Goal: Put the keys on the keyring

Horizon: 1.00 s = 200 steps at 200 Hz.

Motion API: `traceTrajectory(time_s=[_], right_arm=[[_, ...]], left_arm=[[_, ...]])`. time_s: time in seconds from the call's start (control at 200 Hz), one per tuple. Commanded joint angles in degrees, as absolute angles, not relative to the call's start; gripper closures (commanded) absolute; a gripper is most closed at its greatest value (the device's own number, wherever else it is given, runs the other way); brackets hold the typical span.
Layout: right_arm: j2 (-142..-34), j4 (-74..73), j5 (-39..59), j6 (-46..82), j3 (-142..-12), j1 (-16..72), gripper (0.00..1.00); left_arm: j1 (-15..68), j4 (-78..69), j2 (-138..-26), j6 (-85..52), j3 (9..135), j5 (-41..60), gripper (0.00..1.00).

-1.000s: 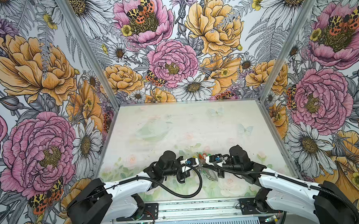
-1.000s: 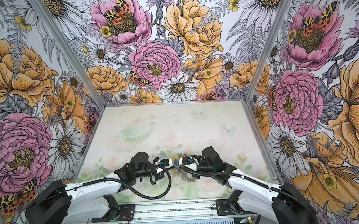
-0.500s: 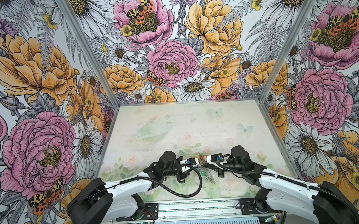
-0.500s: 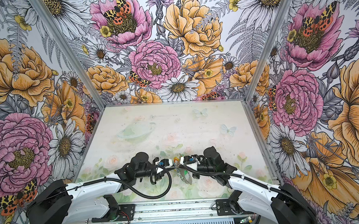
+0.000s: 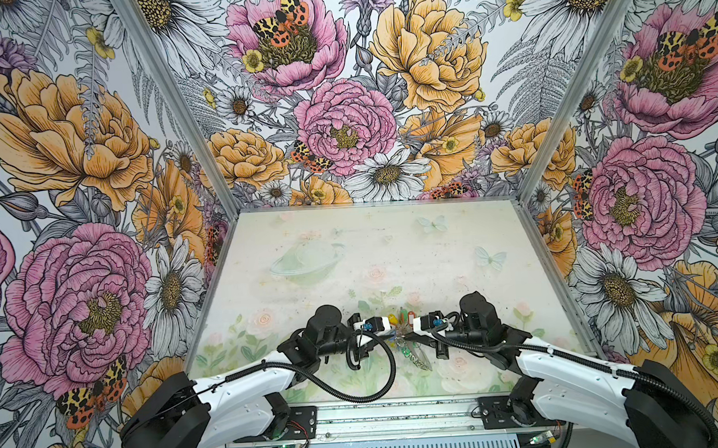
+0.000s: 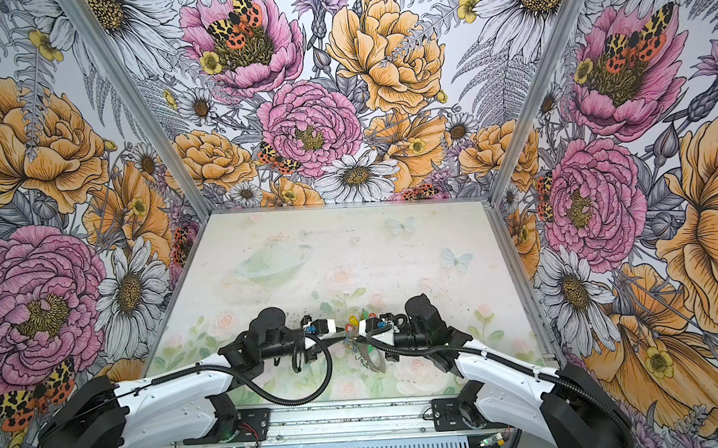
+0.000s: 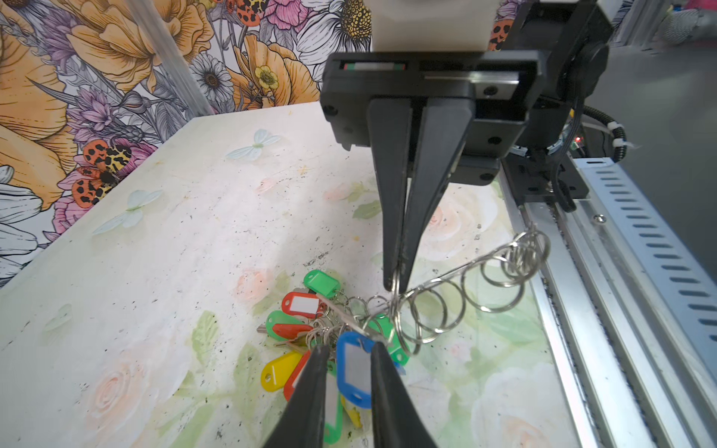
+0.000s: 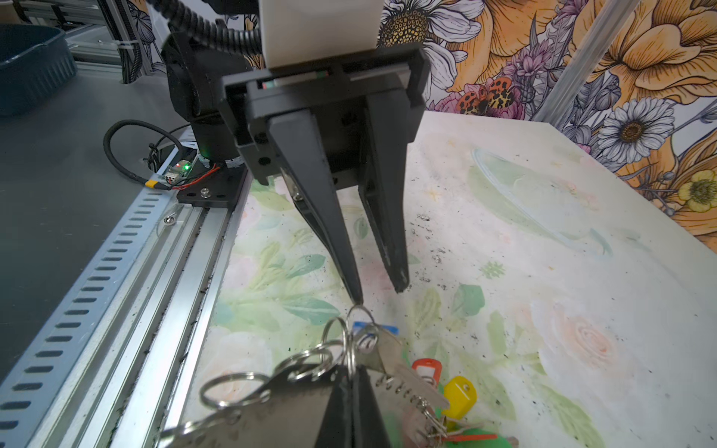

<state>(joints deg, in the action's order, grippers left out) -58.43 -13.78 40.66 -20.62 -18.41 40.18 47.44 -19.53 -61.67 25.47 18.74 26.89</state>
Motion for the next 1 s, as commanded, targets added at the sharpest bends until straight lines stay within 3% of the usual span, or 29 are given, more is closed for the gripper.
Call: traceTrajectory(time_s=[0.0,0.305,0.996], right_arm=[[-59.2,-16.2,43.4,-21.2,-19.7,40.6,1.0],[-60.2,-16.6,44.8,-21.1,-20.2,40.9,1.0],[-64.0,-21.0,43.6,-18.8,-21.2,42.1,1.0]], left_arm=[[47.4,-19.6,-61.9,24.7,19.3,31.3,0.77],[47.8,-18.5,-63.9,24.7,20.6,33.8,0.74],[48.6,-15.4,-67.9,25.5,22.9,35.3,0.79]])
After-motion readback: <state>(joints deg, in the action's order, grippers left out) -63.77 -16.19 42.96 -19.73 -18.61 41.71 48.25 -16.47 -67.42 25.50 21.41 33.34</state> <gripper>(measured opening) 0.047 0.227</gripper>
